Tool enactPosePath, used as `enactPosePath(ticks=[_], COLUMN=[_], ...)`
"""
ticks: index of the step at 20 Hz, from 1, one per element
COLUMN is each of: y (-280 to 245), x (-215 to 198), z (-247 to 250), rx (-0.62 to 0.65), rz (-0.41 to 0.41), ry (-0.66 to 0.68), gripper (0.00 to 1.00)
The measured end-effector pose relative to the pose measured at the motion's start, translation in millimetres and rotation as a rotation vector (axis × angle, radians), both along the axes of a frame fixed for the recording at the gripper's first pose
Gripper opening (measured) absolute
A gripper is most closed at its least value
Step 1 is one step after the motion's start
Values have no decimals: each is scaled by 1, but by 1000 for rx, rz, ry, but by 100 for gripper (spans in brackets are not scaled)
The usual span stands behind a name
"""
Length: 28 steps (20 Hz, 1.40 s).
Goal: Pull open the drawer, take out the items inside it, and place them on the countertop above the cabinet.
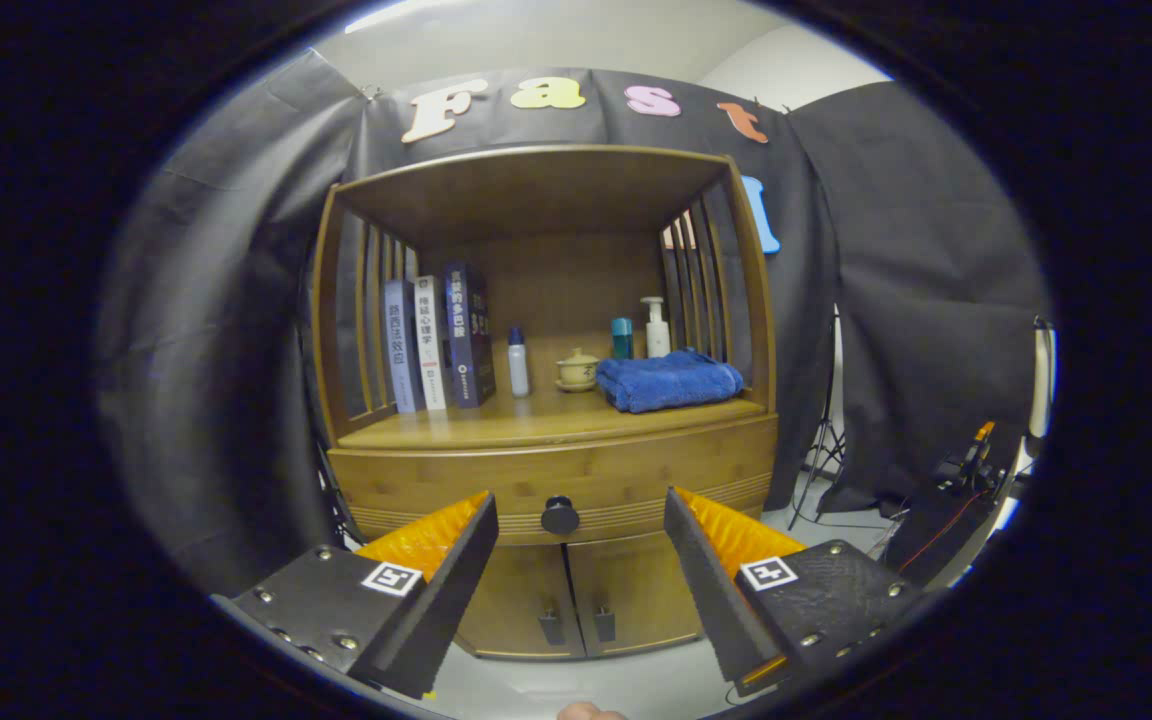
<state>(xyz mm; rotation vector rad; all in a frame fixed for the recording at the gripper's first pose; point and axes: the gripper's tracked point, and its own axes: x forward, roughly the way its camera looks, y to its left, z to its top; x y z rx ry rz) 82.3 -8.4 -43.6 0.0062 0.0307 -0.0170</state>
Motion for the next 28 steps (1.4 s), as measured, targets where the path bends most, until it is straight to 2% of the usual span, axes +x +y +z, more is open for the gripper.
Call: enactPosePath(ticks=[6, 10, 12, 13, 15, 17, 21, 22, 24, 25, 28], y=[9, 16, 14, 20, 30, 29, 30, 29, 32, 31, 28], x=[70, 108, 118, 121, 131, 140, 138, 137, 132, 133, 117], z=[-41, -69, -77, -78, -81, -88, -89, -90, -90, -89, -89], rx=[11, -44, -83, -70, -57, -68, -120, -144, -115, -95, -106], rz=[10, 11, -1, 31, 46, 26, 25, 33, 50, 51, 46], ry=[55, 100, 116, 118, 128, 145, 123, 143, 153, 151, 134], gripper=[100, 100, 100, 100, 72, 44, 38, 33, 33, 26, 26])
